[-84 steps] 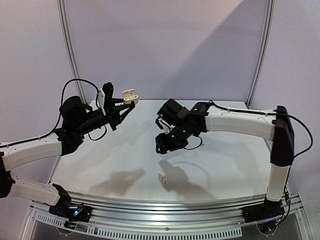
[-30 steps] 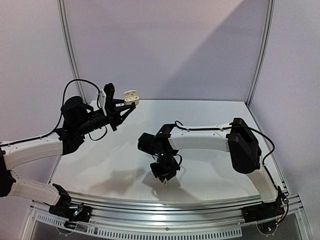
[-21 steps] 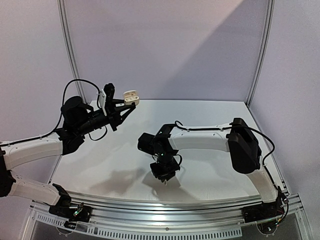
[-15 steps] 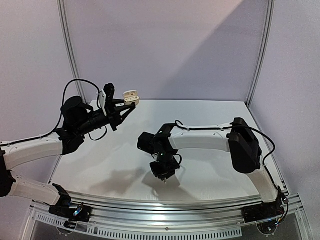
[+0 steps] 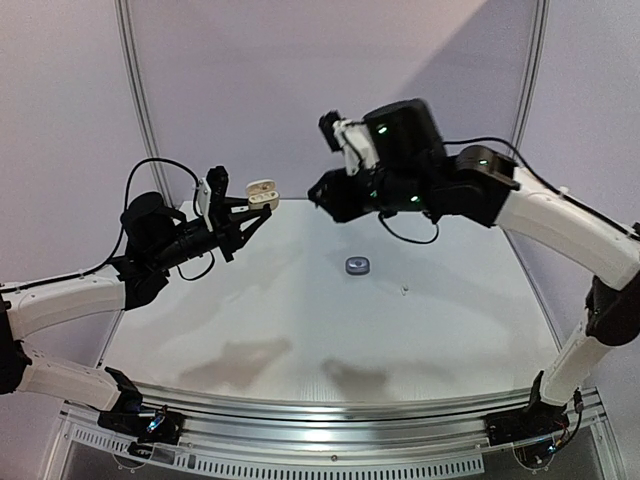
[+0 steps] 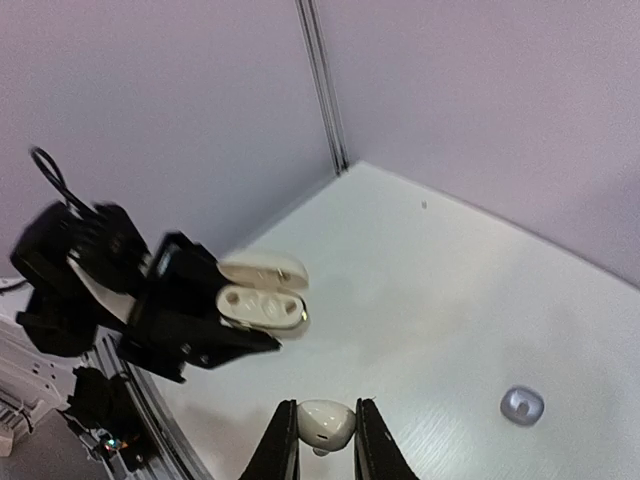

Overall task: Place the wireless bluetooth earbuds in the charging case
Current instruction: Insert the right earbud into the right side groove of the charging case.

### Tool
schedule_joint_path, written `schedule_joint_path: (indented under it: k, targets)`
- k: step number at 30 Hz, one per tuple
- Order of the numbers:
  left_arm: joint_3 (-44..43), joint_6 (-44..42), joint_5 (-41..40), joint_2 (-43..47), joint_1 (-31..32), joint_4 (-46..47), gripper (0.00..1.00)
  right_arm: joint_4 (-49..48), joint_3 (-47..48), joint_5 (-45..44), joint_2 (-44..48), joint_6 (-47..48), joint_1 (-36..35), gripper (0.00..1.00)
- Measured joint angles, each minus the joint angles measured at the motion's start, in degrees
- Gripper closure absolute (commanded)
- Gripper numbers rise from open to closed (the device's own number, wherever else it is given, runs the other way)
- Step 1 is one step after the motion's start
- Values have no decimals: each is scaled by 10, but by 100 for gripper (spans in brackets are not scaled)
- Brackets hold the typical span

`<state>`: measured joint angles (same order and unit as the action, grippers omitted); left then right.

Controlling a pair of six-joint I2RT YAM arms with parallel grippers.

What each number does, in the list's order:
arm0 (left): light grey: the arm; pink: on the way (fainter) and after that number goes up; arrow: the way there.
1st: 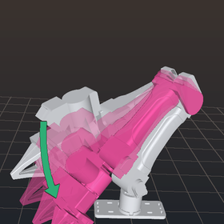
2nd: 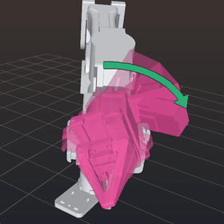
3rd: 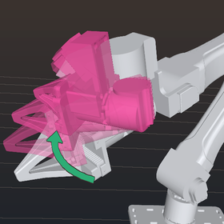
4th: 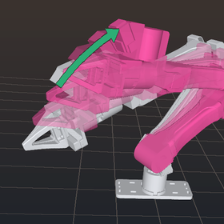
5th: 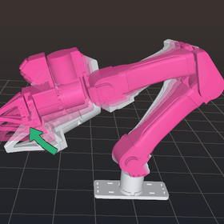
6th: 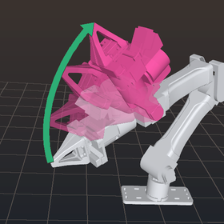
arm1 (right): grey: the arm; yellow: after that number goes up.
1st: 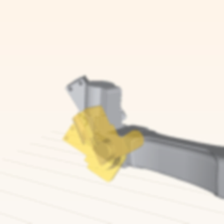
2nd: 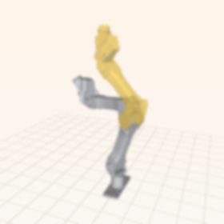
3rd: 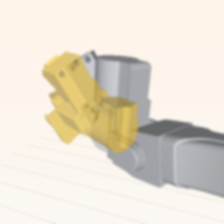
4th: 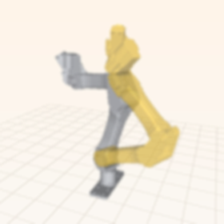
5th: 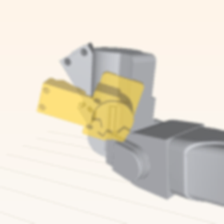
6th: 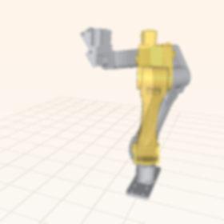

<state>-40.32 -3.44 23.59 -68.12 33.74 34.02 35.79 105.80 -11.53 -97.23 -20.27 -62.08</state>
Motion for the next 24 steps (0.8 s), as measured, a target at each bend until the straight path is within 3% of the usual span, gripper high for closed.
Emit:
schedule_joint_path:
  k: [4,10,24]
  targets:
    - [0,0,19,-2,0,15,100,-138,-22,12,63,57,0,100]
    - [0,1,48,-3,0,35,100,-273,-22,88,29,125,-2,100]
    - [0,42,80,-3,0,58,100,-297,-19,147,-35,208,-8,100]
